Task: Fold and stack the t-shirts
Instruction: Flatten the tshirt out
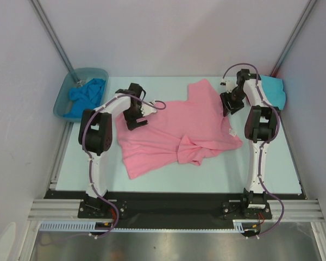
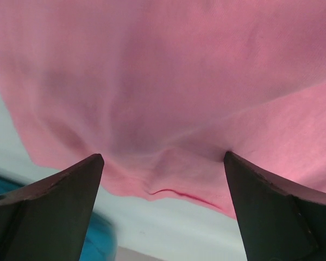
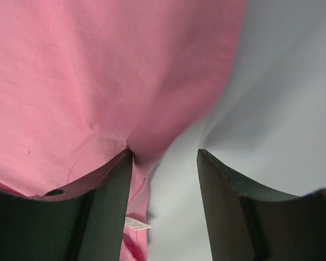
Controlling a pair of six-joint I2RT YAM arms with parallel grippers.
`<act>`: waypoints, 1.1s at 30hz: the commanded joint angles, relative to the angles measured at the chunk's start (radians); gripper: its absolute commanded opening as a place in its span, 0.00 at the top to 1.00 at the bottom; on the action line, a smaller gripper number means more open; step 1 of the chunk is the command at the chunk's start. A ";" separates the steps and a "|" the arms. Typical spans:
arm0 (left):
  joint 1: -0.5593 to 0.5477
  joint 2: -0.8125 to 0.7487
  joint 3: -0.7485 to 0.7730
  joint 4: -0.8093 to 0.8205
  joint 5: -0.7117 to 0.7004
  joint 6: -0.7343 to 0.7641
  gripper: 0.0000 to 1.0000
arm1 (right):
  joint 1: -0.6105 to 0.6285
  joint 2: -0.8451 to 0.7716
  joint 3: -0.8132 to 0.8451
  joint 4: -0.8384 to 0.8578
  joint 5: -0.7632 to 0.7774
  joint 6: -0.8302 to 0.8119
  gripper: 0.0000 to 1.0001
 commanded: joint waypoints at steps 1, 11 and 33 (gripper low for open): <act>-0.021 0.027 0.012 0.020 -0.139 0.042 0.00 | -0.008 -0.012 0.058 0.008 -0.035 0.016 0.43; -0.056 0.096 -0.138 0.276 -0.505 0.249 0.00 | -0.018 -0.020 0.067 0.008 -0.049 0.026 0.42; 0.042 0.295 -0.099 0.572 -0.783 0.557 0.00 | -0.029 -0.055 0.056 0.008 -0.072 0.039 0.41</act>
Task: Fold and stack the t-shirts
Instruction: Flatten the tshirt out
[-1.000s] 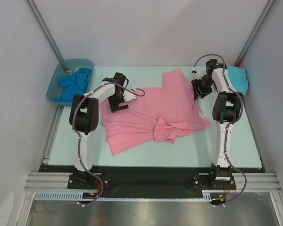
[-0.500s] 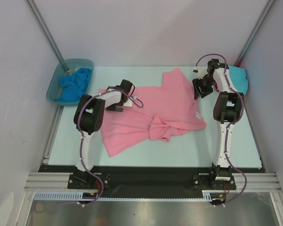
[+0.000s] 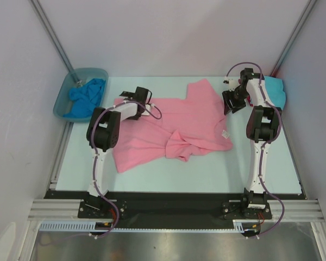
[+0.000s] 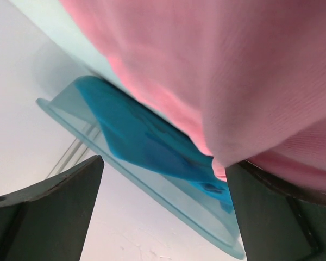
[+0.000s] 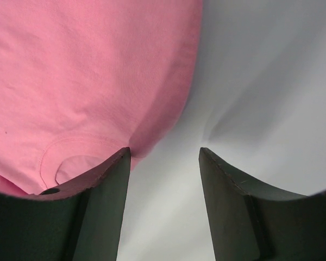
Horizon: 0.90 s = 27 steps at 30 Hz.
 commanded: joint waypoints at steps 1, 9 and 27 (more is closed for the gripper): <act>0.081 0.166 -0.030 0.038 -0.152 0.094 0.00 | -0.002 -0.055 0.031 0.004 -0.023 0.017 0.41; 0.092 0.155 -0.023 0.008 -0.203 0.049 0.01 | -0.004 -0.089 -0.094 0.097 -0.074 0.050 0.41; 0.045 0.135 -0.108 0.074 -0.191 0.093 0.00 | 0.044 -0.149 -0.246 0.304 -0.008 0.081 0.46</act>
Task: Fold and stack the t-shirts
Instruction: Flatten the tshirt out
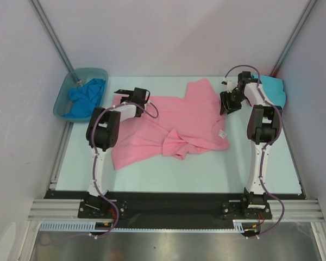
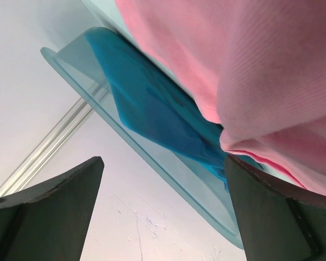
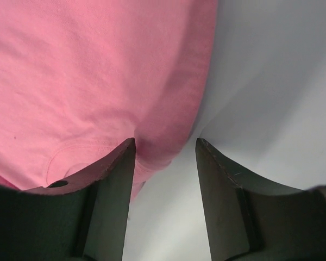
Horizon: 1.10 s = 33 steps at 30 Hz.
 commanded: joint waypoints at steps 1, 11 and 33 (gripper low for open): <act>0.026 0.125 -0.065 -0.117 -0.037 0.061 0.00 | 0.031 -0.076 -0.033 0.094 0.075 -0.013 0.46; 0.026 0.106 -0.051 -0.148 -0.028 0.008 0.00 | 0.033 -0.117 0.002 0.116 0.026 0.034 0.60; 0.009 0.065 0.027 -0.241 0.069 -0.175 0.00 | 0.051 -0.079 -0.088 0.080 0.033 0.024 1.00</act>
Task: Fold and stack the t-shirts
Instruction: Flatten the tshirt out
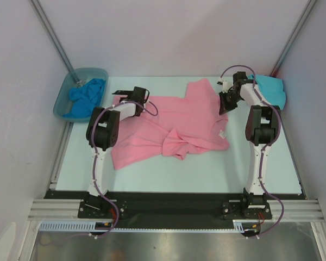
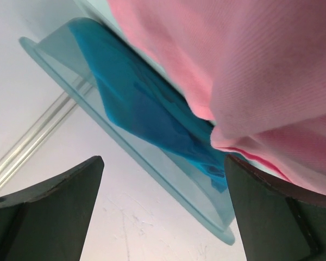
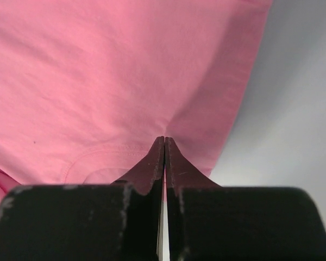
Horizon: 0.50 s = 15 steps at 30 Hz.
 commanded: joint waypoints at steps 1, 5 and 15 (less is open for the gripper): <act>0.001 0.054 0.008 -0.199 0.097 -0.124 0.00 | 0.003 -0.017 -0.023 0.010 0.019 -0.010 1.00; -0.014 0.005 0.066 -0.232 0.184 -0.234 0.00 | 0.003 -0.008 -0.023 0.015 0.031 -0.013 1.00; -0.031 0.024 0.031 -0.279 0.199 -0.241 0.00 | -0.004 0.021 0.009 0.021 0.065 -0.047 1.00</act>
